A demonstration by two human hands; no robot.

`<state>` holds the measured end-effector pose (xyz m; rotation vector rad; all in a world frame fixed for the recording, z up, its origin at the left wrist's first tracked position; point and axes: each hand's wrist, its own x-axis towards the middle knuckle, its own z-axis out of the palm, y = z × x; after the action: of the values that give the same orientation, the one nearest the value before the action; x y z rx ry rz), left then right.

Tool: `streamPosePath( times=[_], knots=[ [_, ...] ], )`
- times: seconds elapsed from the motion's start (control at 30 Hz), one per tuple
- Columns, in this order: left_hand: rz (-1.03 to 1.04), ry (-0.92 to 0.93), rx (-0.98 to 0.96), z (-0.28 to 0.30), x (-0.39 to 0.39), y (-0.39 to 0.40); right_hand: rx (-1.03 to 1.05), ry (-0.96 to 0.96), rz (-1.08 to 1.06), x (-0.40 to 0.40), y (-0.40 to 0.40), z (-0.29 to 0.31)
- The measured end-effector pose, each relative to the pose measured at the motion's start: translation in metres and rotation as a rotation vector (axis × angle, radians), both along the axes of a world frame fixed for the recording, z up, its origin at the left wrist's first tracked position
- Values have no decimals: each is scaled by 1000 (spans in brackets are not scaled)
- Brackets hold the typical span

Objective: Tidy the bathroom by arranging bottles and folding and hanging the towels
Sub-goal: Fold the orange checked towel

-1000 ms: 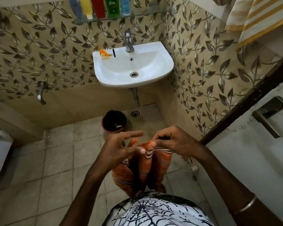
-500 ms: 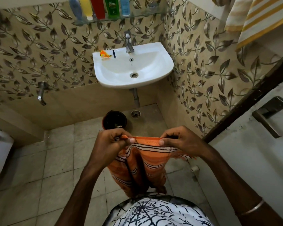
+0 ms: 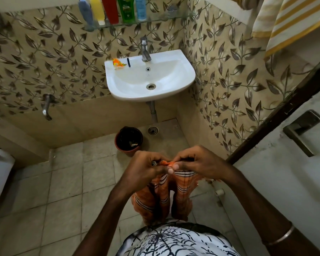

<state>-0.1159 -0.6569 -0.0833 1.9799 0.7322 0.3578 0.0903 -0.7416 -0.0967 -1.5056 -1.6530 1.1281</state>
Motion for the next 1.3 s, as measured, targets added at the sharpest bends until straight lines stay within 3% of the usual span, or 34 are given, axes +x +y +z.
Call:
streamPosePath(
  times=[0.2,0.6,0.77,1.17,1.3],
  knots=[
    [135,-21,66,0,-10,8,-43,5,-95,20,-10,-4],
    [196,-7,70,-2,-19,14,-14,-63,-126,33,-20,-3],
    [198,22,88,-3,-22,16,-47,60,-160,33,-23,2],
    [248,68,61,-7,-24,27,-128,169,119,19,-25,13],
    [222,73,72,-8,-24,29,-21,141,71,10,-22,13]
  ],
)
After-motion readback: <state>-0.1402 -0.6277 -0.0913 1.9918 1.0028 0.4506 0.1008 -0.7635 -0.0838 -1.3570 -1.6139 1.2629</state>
